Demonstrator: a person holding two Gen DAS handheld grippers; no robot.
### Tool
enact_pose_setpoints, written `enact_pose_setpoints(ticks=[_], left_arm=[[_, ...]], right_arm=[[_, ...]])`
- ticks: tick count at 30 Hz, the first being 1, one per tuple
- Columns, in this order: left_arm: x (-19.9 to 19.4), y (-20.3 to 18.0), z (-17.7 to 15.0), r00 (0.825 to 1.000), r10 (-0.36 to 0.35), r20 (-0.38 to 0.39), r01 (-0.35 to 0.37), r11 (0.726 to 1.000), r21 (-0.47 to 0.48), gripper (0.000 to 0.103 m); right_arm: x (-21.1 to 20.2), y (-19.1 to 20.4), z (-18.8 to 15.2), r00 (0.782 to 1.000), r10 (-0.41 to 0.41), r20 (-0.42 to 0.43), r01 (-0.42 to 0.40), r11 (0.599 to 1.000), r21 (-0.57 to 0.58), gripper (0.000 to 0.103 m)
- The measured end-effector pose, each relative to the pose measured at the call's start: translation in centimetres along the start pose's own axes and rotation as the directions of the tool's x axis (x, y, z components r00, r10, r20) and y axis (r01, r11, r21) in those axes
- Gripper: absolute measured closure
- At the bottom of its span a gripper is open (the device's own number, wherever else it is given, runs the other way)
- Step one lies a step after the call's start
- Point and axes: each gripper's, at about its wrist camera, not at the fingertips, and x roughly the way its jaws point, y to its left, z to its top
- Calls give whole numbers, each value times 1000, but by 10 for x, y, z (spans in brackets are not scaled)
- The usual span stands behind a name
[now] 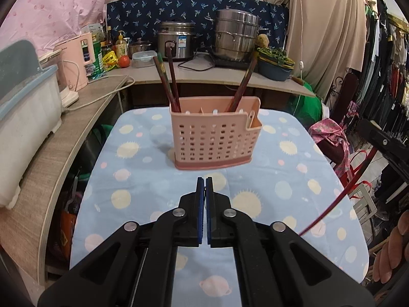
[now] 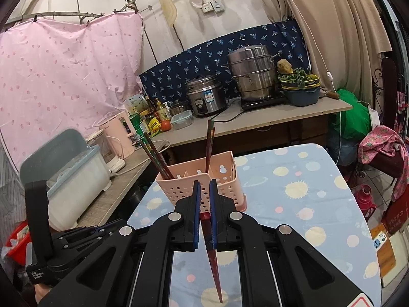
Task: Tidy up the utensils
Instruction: 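Lift the chopstick and spoon and carry both over the pink holder, then lower the chopstick and spoon into the holder and open both tools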
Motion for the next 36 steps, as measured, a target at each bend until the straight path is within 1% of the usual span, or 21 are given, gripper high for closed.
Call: enact_pose_setpoints(ticks=[4,7,15,18,21,24,27,31,36], left_arm=[[1,0,29,999,-2,32,2,1000,6,102],[0,2,55,998,-4,64,4,1000,5,102],[8,5,125,988,29,152,-31,999,8,102],[13,6,142,983,46,177,-48,999,9,102],[22,8,153,981,62,184,-65,998,12,102],[36,10,157,984,71,164,-74,997,13,102],[51,15,155,988,72,139,-74,997,11,102],[68,20,150,992,70,106,-71,997,2,102],[86,22,139,995,66,77,-66,998,3,102]], right_arm=[[11,5,23,1000,12,29,-11,1000,-15,96],[17,9,47,997,29,68,-28,999,-15,96],[38,25,119,978,83,191,-86,996,11,96],[47,32,141,969,98,225,-104,994,18,96],[59,36,156,962,96,256,-105,994,20,96],[78,37,163,962,89,258,-100,994,32,96],[100,35,160,969,82,232,-95,994,47,96],[128,32,144,983,60,175,-68,997,38,96],[160,22,117,996,36,84,-40,998,44,96]])
